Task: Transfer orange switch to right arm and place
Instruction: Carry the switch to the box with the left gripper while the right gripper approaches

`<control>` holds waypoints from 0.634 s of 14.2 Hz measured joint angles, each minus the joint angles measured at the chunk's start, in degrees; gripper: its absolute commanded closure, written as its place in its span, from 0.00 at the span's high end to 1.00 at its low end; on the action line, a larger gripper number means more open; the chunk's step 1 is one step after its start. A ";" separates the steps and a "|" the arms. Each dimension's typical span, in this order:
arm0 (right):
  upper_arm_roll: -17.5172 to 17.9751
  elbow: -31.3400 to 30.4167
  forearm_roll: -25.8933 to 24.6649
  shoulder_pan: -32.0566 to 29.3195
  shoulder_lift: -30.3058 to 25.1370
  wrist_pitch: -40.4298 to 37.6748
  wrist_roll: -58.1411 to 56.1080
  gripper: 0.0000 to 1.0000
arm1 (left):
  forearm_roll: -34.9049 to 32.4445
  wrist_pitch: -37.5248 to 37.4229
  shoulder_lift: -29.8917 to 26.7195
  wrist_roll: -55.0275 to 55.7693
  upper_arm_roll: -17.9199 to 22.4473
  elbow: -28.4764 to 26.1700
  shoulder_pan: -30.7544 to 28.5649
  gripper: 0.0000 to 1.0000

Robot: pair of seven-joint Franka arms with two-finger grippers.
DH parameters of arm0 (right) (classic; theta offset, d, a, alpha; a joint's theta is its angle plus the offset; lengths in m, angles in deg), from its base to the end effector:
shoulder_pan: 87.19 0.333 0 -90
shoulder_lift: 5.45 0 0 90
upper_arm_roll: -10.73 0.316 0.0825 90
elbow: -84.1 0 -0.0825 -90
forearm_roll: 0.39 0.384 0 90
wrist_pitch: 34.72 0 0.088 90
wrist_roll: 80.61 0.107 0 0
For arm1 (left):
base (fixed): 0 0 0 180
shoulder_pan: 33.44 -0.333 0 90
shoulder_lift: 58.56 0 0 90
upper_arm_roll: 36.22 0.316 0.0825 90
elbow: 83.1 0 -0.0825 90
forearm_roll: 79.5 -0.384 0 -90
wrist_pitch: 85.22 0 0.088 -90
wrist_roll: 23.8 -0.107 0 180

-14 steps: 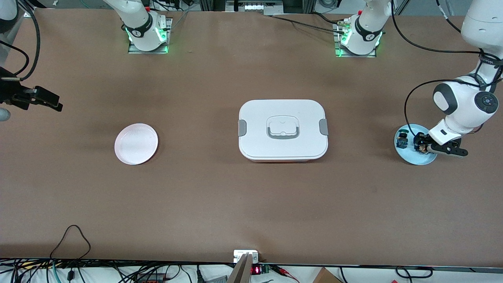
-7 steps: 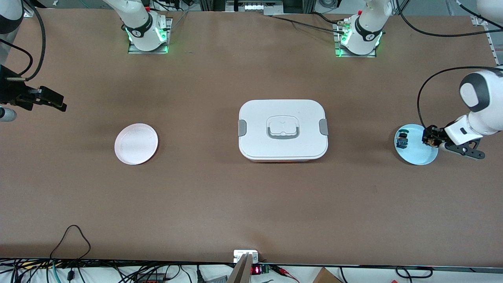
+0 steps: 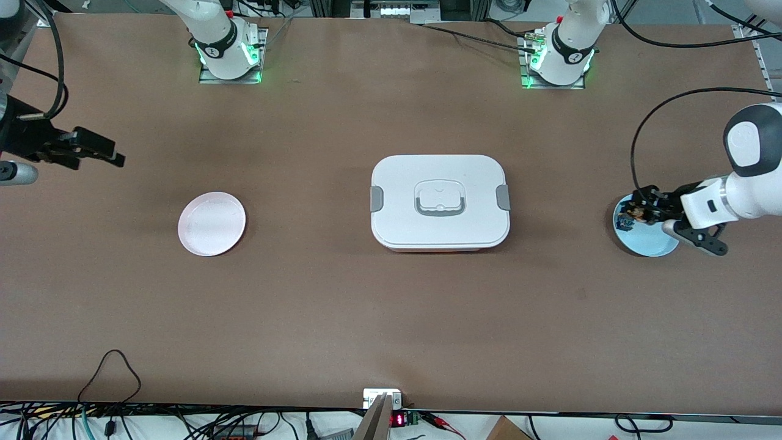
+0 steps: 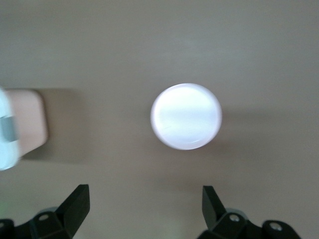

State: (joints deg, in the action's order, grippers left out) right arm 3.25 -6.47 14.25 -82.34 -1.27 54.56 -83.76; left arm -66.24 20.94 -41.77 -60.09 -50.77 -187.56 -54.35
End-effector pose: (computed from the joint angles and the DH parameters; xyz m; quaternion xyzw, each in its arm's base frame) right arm 0.5731 0.0036 0.5812 -0.9913 0.0000 0.0408 0.1248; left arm 0.5968 0.0570 0.3651 0.9593 -0.2083 -0.0665 0.1787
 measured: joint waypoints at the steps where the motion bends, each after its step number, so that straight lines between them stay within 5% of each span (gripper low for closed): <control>1: -0.02 -0.01 3.16 -0.01 0.00 -0.73 -0.29 1.00 | 4.00 -0.51 0.07 -3.87 -1.12 0.00 0.06 0.29; 5: -0.05 -0.54 18.53 -0.03 0.61 -1.63 -0.62 1.00 | 19.93 -1.77 1.32 -24.56 -4.94 -0.01 0.21 0.24; 9: -0.27 -7.71 42.54 -0.42 1.71 -1.49 -4.99 1.00 | 36.46 -1.82 4.16 -41.23 -12.42 -0.02 0.60 0.22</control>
State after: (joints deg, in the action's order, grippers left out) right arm 2.98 -14.18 56.78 -82.76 0.44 53.07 -88.75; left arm -29.79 19.12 -37.61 -101.31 -63.18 -187.58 -53.75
